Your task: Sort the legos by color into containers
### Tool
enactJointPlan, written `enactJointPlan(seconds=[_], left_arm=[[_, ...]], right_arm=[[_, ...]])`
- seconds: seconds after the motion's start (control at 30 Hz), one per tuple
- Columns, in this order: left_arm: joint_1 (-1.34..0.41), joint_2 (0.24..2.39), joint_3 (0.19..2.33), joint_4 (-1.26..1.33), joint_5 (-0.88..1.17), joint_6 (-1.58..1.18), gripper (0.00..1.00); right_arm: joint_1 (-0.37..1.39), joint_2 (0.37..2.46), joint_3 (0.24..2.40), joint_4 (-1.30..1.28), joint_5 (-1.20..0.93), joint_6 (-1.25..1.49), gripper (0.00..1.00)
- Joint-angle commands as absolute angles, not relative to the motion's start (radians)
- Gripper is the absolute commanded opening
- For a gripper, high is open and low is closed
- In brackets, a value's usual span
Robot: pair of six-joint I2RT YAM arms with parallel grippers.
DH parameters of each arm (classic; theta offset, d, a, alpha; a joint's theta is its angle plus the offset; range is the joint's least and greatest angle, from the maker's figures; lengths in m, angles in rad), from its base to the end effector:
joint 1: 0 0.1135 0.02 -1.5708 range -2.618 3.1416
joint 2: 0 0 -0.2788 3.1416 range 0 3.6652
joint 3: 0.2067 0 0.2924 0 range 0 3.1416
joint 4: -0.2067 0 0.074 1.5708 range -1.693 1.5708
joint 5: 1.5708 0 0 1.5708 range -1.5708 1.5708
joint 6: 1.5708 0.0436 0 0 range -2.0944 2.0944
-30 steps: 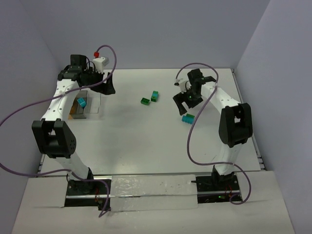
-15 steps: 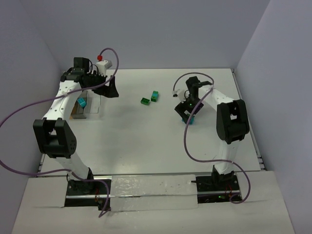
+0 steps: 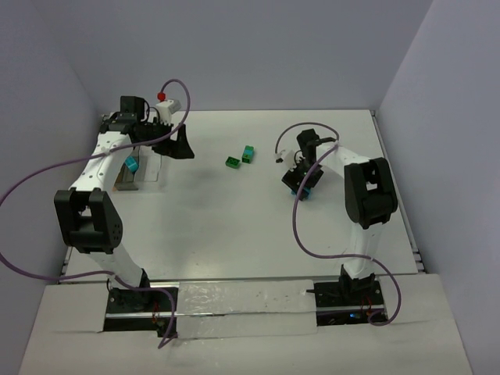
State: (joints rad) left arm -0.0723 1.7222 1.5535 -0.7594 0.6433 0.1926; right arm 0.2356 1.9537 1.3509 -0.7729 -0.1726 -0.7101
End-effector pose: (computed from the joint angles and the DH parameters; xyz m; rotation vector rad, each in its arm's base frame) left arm 0.4165 -0.0564 0.3131 0.5734 2.3138 -0.7407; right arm 0.4033 0.1045 0.1446 -1.3456 2.5765 0.1776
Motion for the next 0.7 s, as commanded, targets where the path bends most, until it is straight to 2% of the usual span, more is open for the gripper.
enactJointPlan(seconds=[0.0,0.07,0.2,0.23,0.37,0.47,0.67], left_arm=[[-0.078,1.677,1.547,-0.702,0.714,0.161,0.95],[-0.078,1.682,1.542,-0.693,0.752,0.142,0.95],[-0.078,1.688,1.533,-0.680,0.782,0.106,0.95],[-0.078,1.689,1.527,-0.674,0.793,0.097,0.95],[-0.078,1.677,1.506,-0.655,0.831,0.058,0.94],[-0.078,1.669,1.495,-0.637,0.849,-0.005,0.93],[-0.086,1.660,1.513,-0.621,0.861,-0.175,0.89]], right_arm=[[0.241,1.945,1.334,-0.711,-0.165,-0.739,0.79],[0.244,1.954,1.341,-0.710,-0.162,-0.739,0.76],[0.249,1.946,1.335,-0.703,-0.161,-0.752,0.55],[0.249,1.933,1.329,-0.701,-0.165,-0.756,0.48],[0.256,1.886,1.317,-0.710,-0.196,-0.759,0.34],[0.267,1.776,1.298,-0.710,-0.233,-0.747,0.00],[0.304,1.563,1.327,-0.658,-0.338,-0.664,0.00]])
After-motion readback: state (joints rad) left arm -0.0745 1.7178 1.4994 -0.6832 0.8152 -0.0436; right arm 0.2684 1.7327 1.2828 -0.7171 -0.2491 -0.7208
